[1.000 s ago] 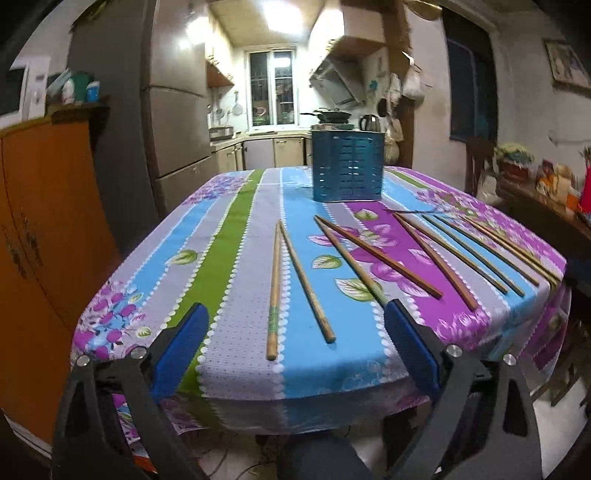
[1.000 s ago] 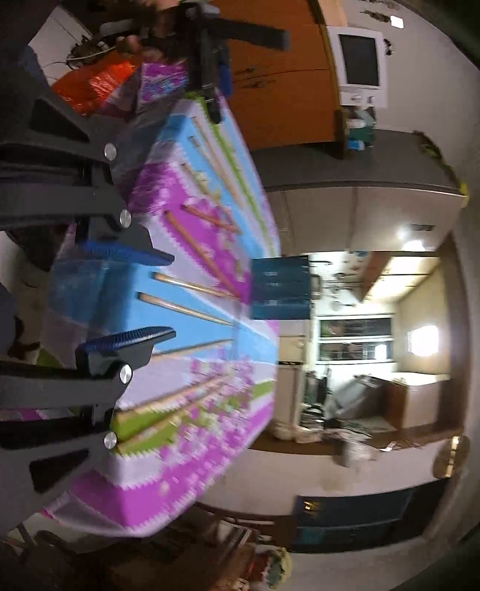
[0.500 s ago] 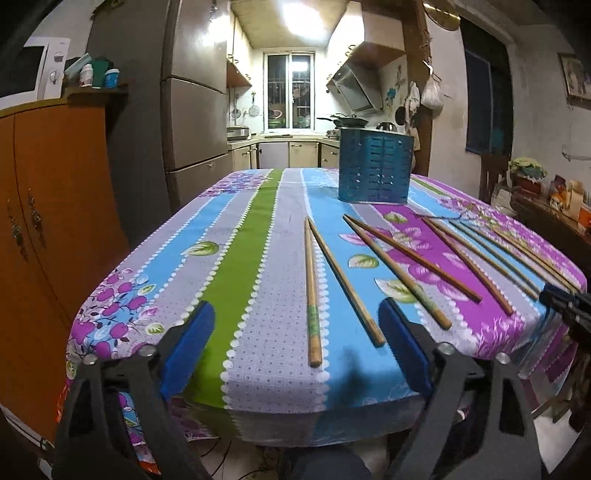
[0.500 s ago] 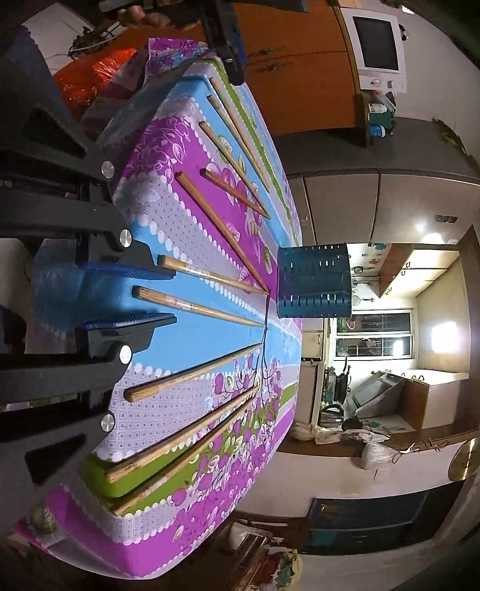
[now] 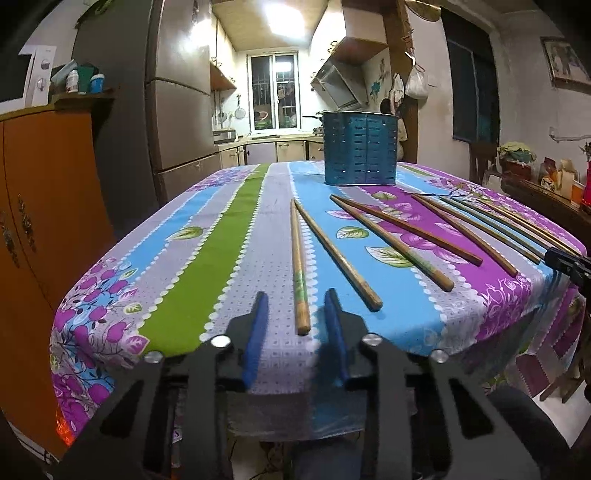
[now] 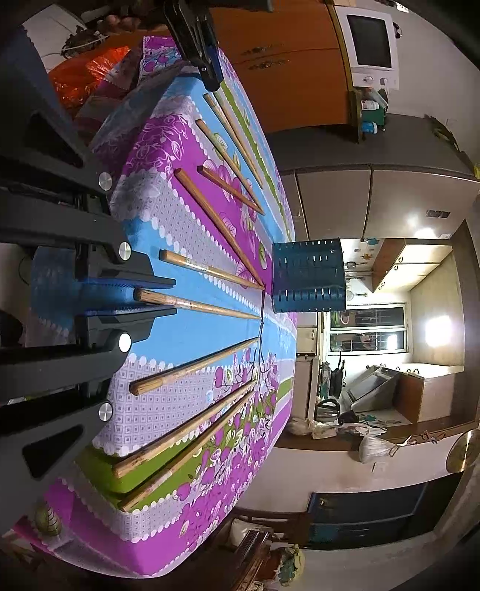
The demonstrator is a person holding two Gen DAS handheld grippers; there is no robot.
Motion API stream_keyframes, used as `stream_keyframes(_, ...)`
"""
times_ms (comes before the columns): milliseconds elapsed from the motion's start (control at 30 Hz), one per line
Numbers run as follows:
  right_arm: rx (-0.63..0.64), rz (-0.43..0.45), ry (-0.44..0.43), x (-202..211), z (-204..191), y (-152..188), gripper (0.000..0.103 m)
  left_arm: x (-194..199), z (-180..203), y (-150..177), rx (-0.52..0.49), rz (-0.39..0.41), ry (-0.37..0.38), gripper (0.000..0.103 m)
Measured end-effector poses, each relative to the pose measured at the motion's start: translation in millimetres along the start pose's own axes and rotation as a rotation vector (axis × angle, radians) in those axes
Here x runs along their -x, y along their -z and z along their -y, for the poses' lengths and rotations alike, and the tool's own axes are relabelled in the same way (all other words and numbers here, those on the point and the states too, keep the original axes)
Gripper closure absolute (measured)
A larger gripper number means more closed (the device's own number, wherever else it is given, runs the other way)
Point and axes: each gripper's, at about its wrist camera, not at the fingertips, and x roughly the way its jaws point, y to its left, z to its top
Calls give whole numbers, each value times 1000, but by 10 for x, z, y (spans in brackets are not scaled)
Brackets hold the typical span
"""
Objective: Organize utensils
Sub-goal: 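Close the right gripper on one chopstick while the left gripper grasps another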
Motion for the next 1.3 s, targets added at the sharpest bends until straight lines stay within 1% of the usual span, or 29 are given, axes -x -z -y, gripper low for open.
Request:
stream_keyframes(100,7,7,3,5,-10,4,92,11,68,37,-32,27,-21,82)
stream_keyframes(233,13,18,10,16,-26,20,92,31,90,80,-35,53,-32,86)
stream_keyframes(367,19,23,15,15,-35,25,93,33,126,69,-32,59,-34,97)
stream_keyframes(533,-2,43,16,43,-17,34,94,38,81,53,-8,57,-39,98)
stream_keyframes(667,-4,71,18,150,-1,-52,95,118,55,-29,-7,83,-42,98)
stream_keyframes(733,6,91,17,232,1,-134,95,199,40,-122,-5,112,-42,98)
stream_keyframes(867,35,155,20,455,-7,-400,95,391,17,-401,-5,195,-40,98)
stream_keyframes(1000,67,225,8,582,-19,-757,95,484,-28,-823,-6,288,-29,98)
stream_keyframes(1067,80,259,-6,593,-6,-993,95,459,-36,-1000,-4,311,-17,98)
stream_keyframes(1200,105,278,-35,514,8,-1400,95,323,10,-1382,-38,338,3,98)
stream_keyframes(1300,118,249,-52,353,25,-1703,95,175,24,-1631,-44,328,13,98)
